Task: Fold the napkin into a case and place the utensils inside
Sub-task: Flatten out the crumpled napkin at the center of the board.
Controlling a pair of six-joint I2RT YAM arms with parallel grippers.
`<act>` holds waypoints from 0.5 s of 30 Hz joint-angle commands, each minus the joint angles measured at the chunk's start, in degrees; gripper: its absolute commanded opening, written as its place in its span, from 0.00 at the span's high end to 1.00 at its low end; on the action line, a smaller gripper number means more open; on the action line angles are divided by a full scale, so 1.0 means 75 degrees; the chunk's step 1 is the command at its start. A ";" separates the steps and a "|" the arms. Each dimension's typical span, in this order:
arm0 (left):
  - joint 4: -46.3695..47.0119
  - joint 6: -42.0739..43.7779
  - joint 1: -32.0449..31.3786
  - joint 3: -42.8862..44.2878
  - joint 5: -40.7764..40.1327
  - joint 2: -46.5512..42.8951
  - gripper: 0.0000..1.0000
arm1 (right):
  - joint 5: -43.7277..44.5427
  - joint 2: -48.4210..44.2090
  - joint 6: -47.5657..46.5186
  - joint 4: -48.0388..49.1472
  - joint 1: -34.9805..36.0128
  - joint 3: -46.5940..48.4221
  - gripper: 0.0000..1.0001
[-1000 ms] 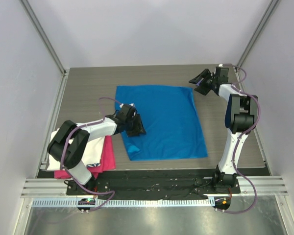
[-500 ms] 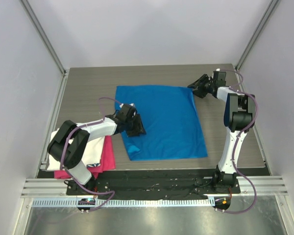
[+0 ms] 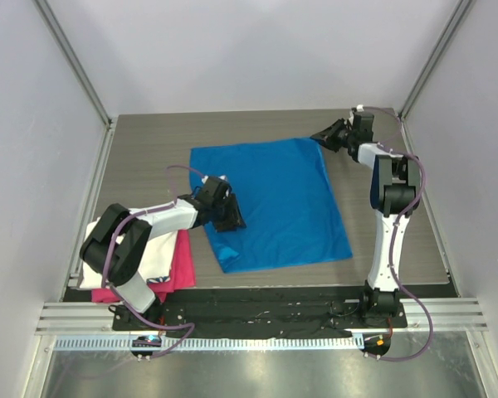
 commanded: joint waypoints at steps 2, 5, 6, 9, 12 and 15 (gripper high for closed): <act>-0.0682 -0.0012 0.0045 -0.0321 -0.0380 -0.0007 0.57 | -0.0588 -0.2481 -0.0756 0.1660 0.0334 -0.0945 0.97; -0.0682 -0.0070 0.0045 -0.0309 -0.0473 -0.0101 0.57 | -0.0192 -0.3432 -0.1411 0.1334 0.0697 -0.1695 0.99; -0.0671 -0.0129 0.0068 -0.0321 -0.0404 -0.0101 0.58 | -0.0110 -0.3587 -0.1796 0.1089 0.0732 -0.1975 0.99; -0.0682 -0.0199 0.0080 -0.0437 -0.0414 -0.0370 0.59 | 0.0511 -0.3567 -0.1999 0.1155 0.0581 -0.2387 0.99; -0.0799 -0.0119 0.0161 -0.0404 -0.0334 -0.0558 0.58 | 0.0699 -0.2609 -0.2418 0.0261 0.0428 -0.1422 0.95; -0.1302 0.0081 0.0232 0.0100 -0.0309 -0.0628 0.57 | 0.0804 -0.1857 -0.2537 -0.0072 0.0427 -0.0821 0.87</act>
